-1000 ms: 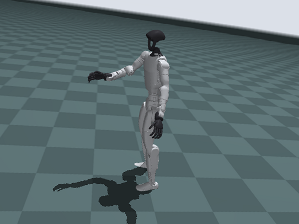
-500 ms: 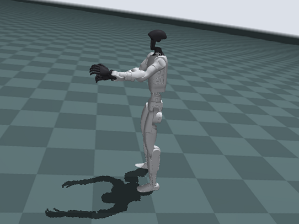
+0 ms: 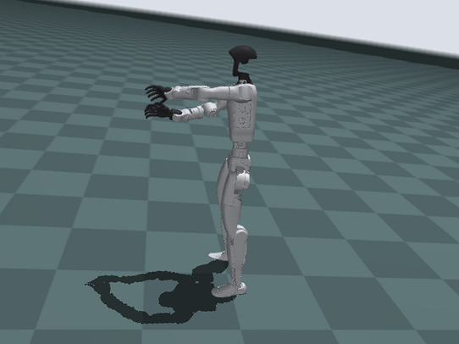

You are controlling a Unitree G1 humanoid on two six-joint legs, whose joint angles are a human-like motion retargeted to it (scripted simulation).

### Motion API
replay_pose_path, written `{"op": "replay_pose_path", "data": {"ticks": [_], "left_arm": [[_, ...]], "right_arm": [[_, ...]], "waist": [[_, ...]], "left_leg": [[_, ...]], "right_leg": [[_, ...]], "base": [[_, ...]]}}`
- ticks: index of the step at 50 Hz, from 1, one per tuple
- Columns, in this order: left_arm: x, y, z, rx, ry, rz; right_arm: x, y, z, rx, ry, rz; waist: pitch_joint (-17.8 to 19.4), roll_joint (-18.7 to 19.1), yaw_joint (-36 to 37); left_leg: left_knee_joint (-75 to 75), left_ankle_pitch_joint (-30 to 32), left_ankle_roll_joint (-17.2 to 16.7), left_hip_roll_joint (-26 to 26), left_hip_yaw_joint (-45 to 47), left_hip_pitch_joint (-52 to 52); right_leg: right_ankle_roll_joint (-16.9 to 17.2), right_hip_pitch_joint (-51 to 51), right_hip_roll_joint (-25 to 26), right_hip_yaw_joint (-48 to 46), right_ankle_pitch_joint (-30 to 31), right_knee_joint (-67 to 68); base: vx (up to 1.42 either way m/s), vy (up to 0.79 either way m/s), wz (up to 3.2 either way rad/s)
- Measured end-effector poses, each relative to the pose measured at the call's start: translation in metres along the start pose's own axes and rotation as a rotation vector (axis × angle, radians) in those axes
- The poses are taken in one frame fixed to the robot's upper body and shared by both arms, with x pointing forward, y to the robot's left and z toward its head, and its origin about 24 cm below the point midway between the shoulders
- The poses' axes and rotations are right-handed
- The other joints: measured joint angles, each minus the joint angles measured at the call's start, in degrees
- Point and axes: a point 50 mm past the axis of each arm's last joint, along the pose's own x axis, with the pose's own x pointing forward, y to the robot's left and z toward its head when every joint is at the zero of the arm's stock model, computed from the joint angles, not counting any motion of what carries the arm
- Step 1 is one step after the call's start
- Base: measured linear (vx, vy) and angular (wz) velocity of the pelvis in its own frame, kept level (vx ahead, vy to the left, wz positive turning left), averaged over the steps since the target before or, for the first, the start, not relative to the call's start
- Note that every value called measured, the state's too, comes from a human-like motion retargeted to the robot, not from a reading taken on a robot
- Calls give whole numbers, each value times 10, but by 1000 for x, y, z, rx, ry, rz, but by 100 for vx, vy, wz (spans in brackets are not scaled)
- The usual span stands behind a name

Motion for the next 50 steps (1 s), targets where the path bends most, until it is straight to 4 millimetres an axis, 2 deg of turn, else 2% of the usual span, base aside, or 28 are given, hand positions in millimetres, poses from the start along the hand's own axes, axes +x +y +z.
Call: {"op": "replay_pose_path", "data": {"ticks": [5,9,18,23,29,50], "left_arm": [[1,-13,12,-30,15,-27],[-2,-18,11,-46,38,-35],[-13,-16,-22,-81,163,-24],[-16,-9,-33,-29,156,-18],[-16,-4,-32,-3,111,2],[-18,-8,-27,-3,90,-16]], "right_arm": [[4,4,9,-11,-15,-2],[5,5,12,-10,-19,1],[2,8,7,-17,-8,38],[1,10,4,-5,3,40],[0,12,5,12,-5,51],[-4,17,3,-6,-8,82]], "waist": [[-1,4,-8],[-3,5,-10],[-8,13,-9],[-11,17,-7],[-14,21,-8],[-18,25,-19]], "left_leg": [[0,1,-1,0,-3,1],[-1,1,-2,0,-6,2],[-1,2,-4,1,-11,3],[0,2,-5,1,-13,3],[0,2,-5,1,-16,4],[1,1,-5,1,-11,7]], "right_leg": [[-2,3,0,-4,-4,1],[-3,5,0,-6,-6,2],[-5,9,0,-12,-11,4],[-5,11,0,-15,-13,4],[-5,14,-1,-18,-14,4],[-5,14,-1,-13,-15,5]], "base": [[0,0,0],[0,0,0],[0,0,0],[0,0,0],[0,0,0],[0,0,0]]}}
